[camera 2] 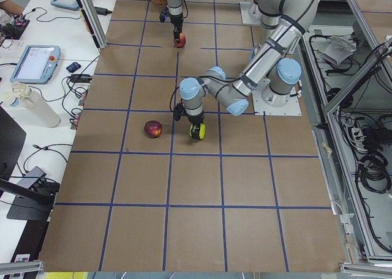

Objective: Put all apples into basket
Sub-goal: 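Carry the red-yellow apple into the basket with right gripper while left lifts green apple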

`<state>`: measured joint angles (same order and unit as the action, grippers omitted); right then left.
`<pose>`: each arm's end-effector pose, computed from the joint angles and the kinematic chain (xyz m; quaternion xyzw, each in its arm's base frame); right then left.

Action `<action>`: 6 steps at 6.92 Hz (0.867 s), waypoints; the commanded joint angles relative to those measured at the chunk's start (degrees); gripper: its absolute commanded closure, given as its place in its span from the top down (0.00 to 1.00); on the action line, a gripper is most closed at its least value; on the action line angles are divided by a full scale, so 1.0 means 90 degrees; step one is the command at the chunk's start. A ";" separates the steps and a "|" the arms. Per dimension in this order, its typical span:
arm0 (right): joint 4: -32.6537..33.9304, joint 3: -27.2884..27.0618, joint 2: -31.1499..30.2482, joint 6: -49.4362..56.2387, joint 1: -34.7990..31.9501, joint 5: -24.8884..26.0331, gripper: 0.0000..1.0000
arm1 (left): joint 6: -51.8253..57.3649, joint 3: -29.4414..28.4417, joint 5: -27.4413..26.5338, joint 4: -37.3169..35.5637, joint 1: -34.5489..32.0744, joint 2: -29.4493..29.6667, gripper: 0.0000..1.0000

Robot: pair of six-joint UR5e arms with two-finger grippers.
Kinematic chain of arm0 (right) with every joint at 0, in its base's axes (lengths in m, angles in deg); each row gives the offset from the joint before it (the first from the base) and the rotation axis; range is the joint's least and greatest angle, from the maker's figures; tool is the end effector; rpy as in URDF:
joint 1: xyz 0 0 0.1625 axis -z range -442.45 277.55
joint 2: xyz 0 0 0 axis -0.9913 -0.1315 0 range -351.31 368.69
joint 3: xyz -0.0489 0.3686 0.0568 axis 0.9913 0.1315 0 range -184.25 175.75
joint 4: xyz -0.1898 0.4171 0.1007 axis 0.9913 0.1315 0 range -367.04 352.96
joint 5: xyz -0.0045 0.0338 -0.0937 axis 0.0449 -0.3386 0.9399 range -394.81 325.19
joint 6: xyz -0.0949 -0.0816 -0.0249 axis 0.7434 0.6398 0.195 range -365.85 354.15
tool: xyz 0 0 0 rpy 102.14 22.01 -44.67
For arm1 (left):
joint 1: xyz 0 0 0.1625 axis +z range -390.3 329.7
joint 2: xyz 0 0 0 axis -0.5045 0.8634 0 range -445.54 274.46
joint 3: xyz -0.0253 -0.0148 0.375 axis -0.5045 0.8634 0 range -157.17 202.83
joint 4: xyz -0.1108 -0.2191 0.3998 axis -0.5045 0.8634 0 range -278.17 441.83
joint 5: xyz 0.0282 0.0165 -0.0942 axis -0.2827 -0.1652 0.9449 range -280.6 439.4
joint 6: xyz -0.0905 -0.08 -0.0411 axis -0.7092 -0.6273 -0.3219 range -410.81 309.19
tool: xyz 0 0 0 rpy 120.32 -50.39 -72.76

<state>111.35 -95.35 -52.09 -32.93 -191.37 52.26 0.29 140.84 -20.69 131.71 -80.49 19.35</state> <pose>0.3488 -0.5859 0.1329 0.0715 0.9970 0.0256 0.0169 0.2475 -0.4701 0.0895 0.1001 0.9908 0.0797 0.0444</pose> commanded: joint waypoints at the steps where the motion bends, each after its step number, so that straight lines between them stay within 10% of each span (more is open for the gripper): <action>1: -0.1066 0.0655 -0.0607 0.0068 0.0584 0.0042 0.00 | -0.0373 -0.0144 0.0618 0.0440 -0.0251 -0.0353 0.17; 6: -0.2090 0.1626 -0.0709 0.4090 0.3708 0.0803 0.00 | -0.5024 -0.0591 0.1636 -0.0130 -0.2933 -0.0114 0.04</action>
<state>92.57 -80.95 -58.77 -7.51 -164.55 57.45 -32.72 137.59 -9.29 133.29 -100.94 16.42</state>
